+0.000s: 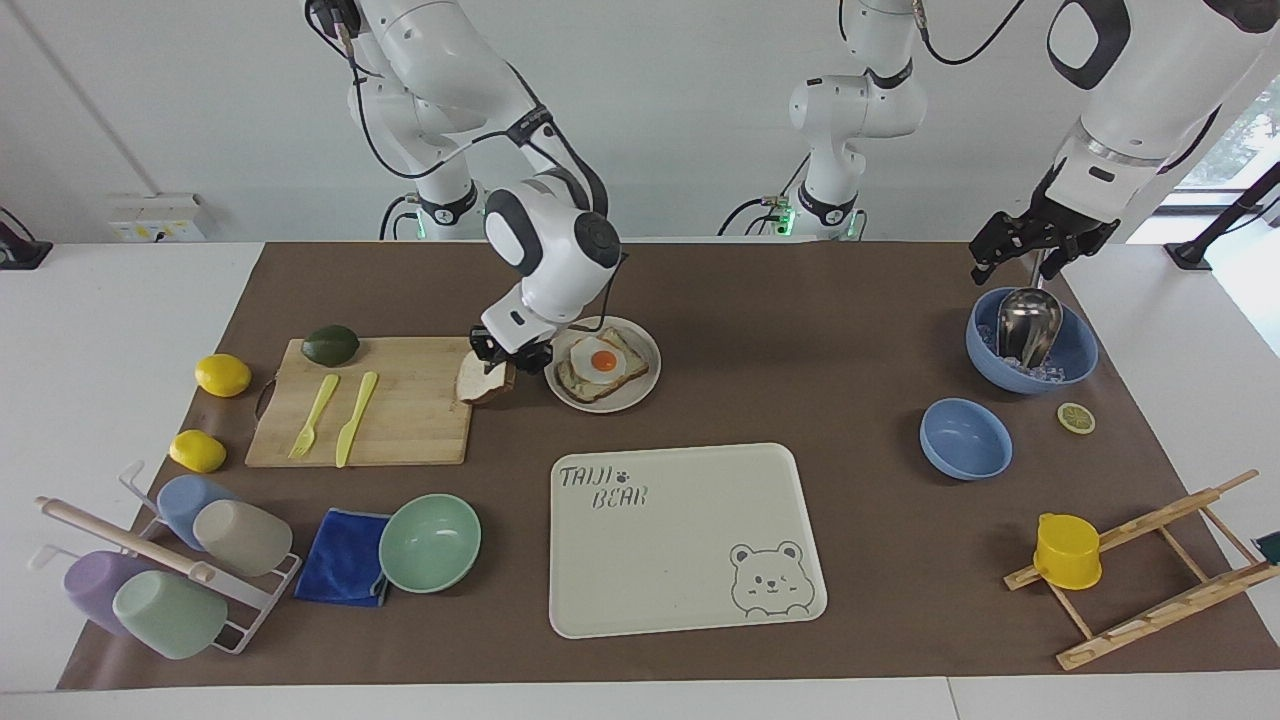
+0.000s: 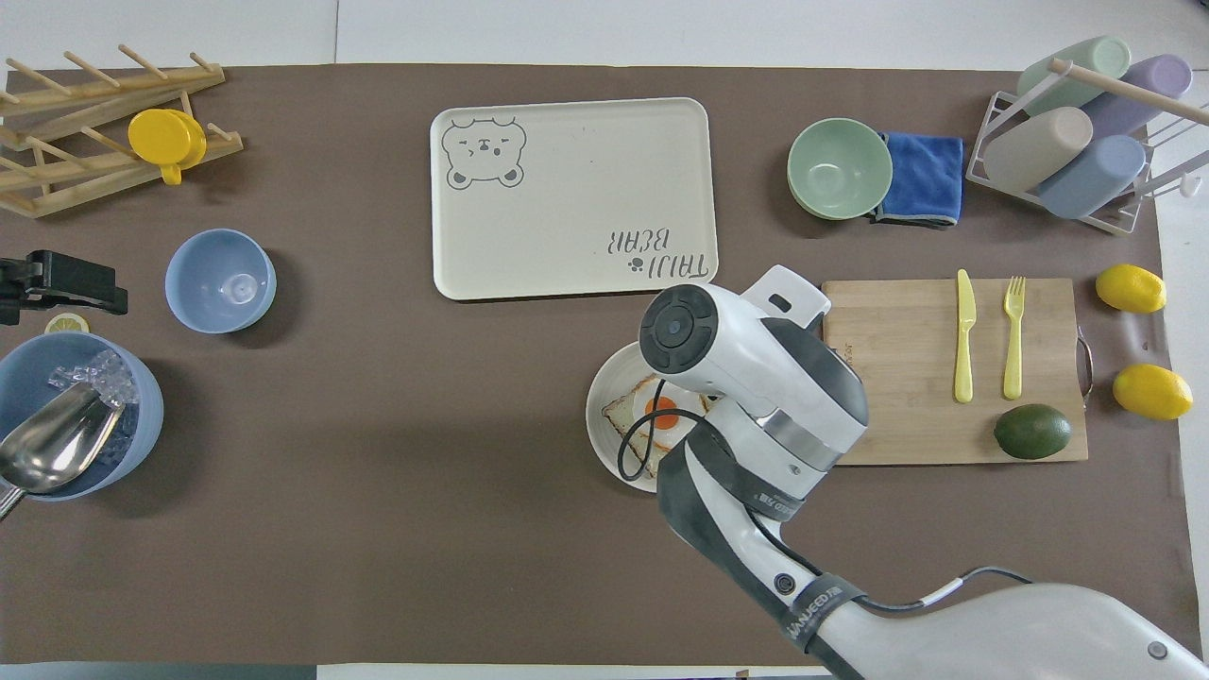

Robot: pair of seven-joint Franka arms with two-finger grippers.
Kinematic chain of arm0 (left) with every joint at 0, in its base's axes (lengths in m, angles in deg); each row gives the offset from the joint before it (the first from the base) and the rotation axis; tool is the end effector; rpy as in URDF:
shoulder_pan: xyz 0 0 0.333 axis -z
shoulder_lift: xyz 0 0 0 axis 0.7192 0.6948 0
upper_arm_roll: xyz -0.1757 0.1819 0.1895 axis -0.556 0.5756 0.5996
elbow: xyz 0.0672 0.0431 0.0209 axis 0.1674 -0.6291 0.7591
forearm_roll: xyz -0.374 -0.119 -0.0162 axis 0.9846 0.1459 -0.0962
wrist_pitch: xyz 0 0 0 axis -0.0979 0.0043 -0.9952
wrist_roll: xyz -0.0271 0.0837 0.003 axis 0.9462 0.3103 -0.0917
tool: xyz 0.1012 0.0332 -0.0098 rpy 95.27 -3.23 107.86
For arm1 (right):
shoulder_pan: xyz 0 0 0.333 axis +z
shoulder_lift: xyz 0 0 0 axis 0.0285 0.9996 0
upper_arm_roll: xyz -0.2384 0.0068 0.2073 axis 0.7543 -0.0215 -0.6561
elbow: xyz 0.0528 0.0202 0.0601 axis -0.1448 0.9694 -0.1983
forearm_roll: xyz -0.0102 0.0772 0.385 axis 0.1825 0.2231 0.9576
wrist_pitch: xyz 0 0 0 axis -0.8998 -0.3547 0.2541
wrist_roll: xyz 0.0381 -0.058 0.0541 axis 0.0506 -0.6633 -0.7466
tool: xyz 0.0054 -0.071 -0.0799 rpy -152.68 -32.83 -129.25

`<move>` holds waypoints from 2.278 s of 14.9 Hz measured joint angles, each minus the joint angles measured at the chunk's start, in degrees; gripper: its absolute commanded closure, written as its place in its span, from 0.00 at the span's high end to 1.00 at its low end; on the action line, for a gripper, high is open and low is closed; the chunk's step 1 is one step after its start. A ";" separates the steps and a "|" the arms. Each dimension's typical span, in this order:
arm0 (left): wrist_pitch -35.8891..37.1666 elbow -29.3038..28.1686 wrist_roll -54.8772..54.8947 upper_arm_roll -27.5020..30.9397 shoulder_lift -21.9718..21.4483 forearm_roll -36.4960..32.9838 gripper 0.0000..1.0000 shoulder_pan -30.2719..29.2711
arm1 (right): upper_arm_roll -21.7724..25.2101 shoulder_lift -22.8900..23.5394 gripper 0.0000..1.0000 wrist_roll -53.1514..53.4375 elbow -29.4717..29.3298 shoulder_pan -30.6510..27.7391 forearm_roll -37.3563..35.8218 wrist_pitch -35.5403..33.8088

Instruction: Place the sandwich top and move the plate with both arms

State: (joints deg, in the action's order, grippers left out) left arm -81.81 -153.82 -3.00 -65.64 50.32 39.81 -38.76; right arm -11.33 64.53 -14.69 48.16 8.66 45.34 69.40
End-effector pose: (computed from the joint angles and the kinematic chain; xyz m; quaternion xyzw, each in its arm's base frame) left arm 0.5402 -0.0122 0.6106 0.9999 0.0036 -0.0081 0.0074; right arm 0.5073 0.2708 0.3558 0.9681 0.0160 -0.0288 0.2485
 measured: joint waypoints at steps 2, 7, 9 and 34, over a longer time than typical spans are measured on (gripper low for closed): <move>0.00 0.00 0.00 0.00 0.00 0.00 1.00 0.00 | -0.08 0.71 0.00 0.01 -4.30 3.44 2.73 -1.88; 0.00 0.00 0.00 0.00 0.00 0.00 1.00 0.00 | -0.10 3.03 0.00 0.18 -5.88 5.17 3.84 -1.68; 0.00 0.00 -0.01 0.05 0.00 0.00 1.00 -0.03 | -0.11 3.43 0.00 1.18 -5.19 5.42 3.86 -0.42; -3.41 -6.05 -1.02 0.65 -2.04 3.91 1.00 0.03 | -0.30 3.44 1.00 3.75 -4.12 8.26 9.73 15.48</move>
State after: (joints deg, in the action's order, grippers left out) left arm -85.22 -159.87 -4.03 -65.00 48.28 43.72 -38.72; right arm -11.63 67.96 -10.94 44.04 16.92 55.07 84.88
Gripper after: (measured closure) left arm 0.000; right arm 0.000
